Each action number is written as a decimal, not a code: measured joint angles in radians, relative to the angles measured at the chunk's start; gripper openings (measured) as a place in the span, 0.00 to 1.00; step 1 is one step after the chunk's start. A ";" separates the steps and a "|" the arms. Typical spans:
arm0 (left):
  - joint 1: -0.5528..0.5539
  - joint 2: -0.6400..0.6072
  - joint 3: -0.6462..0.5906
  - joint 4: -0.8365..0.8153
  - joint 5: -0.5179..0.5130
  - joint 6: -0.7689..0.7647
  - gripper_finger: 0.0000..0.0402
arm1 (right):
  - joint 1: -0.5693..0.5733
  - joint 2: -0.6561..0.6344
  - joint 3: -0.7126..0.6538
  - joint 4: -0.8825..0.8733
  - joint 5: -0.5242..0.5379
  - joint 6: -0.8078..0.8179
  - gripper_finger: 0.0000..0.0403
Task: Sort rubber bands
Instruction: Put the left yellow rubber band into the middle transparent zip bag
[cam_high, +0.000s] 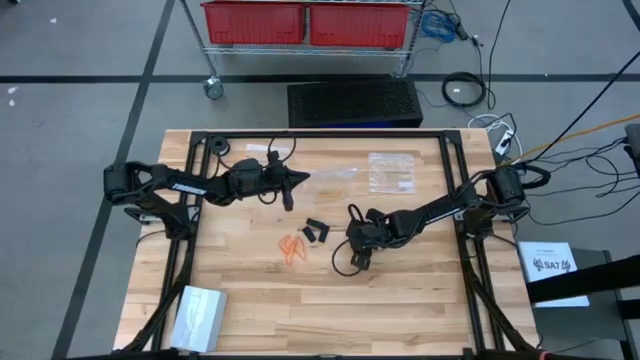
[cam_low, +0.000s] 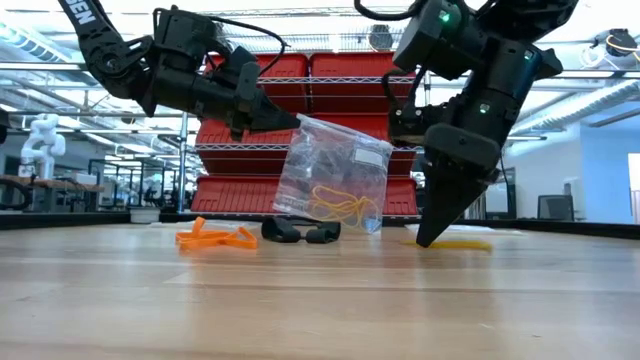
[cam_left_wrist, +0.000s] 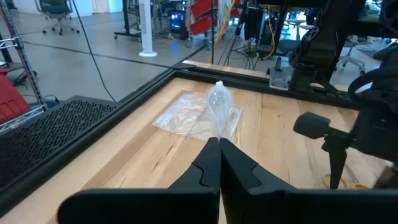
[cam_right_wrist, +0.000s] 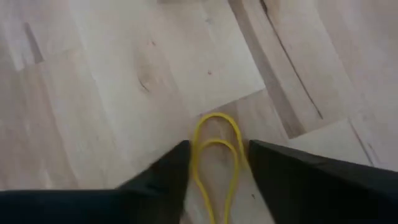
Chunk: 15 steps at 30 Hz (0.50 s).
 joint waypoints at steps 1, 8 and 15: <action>0.000 0.000 0.000 0.000 0.005 0.000 0.00 | 0.000 0.008 0.001 -0.005 0.004 0.000 0.32; 0.000 0.000 0.000 0.000 0.007 0.000 0.00 | 0.000 0.021 0.003 -0.004 -0.021 -0.015 0.02; 0.000 0.000 0.000 0.000 0.008 0.000 0.00 | -0.001 0.001 0.091 -0.127 -0.049 -0.093 0.00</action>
